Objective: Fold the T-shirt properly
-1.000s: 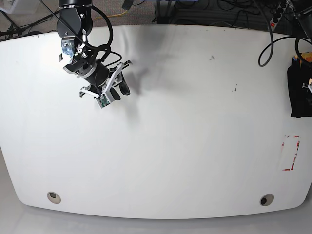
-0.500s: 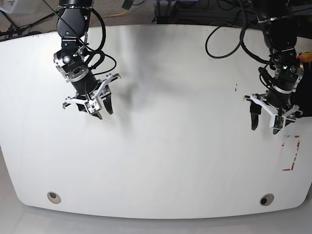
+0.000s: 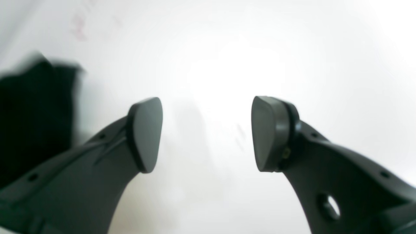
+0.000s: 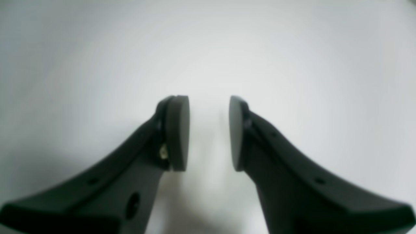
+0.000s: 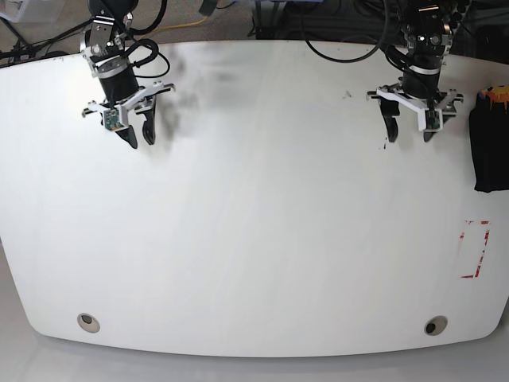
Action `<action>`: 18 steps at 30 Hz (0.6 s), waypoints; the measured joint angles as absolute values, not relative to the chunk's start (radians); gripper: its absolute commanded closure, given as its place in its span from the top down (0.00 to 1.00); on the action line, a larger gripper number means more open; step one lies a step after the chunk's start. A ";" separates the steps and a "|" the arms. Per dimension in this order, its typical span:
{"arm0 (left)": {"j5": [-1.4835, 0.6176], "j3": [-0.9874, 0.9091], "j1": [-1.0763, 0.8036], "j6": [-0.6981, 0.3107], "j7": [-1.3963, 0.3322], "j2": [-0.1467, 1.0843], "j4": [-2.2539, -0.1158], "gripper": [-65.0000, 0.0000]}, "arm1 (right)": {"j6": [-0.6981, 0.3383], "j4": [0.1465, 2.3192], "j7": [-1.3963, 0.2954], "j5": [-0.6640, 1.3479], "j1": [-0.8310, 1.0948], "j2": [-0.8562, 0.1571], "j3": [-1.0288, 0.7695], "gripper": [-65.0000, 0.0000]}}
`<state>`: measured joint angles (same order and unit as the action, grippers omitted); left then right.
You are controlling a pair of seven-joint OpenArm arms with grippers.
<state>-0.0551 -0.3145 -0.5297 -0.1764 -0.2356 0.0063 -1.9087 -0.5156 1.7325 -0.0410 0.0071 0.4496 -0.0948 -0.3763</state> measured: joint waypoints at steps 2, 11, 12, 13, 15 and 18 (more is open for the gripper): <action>-0.060 -0.315 -0.588 -0.176 -0.235 -0.017 -1.913 0.60 | -0.516 1.733 -0.043 0.034 0.489 -0.101 -0.384 0.29; -0.060 -0.313 -0.857 -0.172 -0.236 -0.101 -1.965 0.60 | -0.524 1.754 -0.039 0.113 0.683 -0.093 -0.443 0.29; -0.062 -0.313 -0.884 -0.173 -0.236 -0.108 -1.969 0.60 | -0.522 1.765 -0.036 0.121 0.707 -0.096 -0.447 0.29; -0.063 -0.313 -0.913 -0.178 -0.232 -0.110 -1.973 0.60 | -0.524 1.778 -0.028 0.139 0.736 -0.098 -0.450 0.29; -0.064 -0.313 -0.963 -0.176 -0.223 -0.110 -1.974 0.60 | -0.532 1.796 -0.027 0.166 0.782 -0.094 -0.454 0.29; -0.062 -0.315 -1.048 -0.172 -0.224 -0.110 -1.973 0.60 | -0.532 1.806 -0.026 0.192 0.863 -0.092 -0.454 0.29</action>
